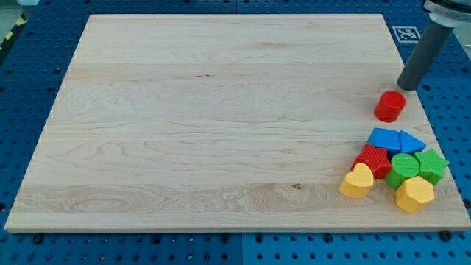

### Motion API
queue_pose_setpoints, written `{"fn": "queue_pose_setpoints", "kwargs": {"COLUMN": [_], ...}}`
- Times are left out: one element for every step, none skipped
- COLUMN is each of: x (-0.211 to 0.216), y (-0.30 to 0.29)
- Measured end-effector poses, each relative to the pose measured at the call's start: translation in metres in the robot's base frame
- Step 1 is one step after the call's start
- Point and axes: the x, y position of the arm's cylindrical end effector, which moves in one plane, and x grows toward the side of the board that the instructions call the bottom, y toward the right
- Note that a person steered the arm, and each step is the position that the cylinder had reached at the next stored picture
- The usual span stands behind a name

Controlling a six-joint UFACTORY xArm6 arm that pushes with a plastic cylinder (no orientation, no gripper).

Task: Slide red circle to blue cube

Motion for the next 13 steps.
{"fn": "queue_pose_setpoints", "kwargs": {"x": [0.000, 0.002, 0.012, 0.024, 0.030, 0.032, 0.037, 0.042, 0.043, 0.040, 0.040, 0.040, 0.040], "y": [-0.006, -0.015, -0.015, -0.015, -0.020, -0.025, -0.030, -0.044, -0.057, -0.065, -0.070, -0.078, -0.080]}}
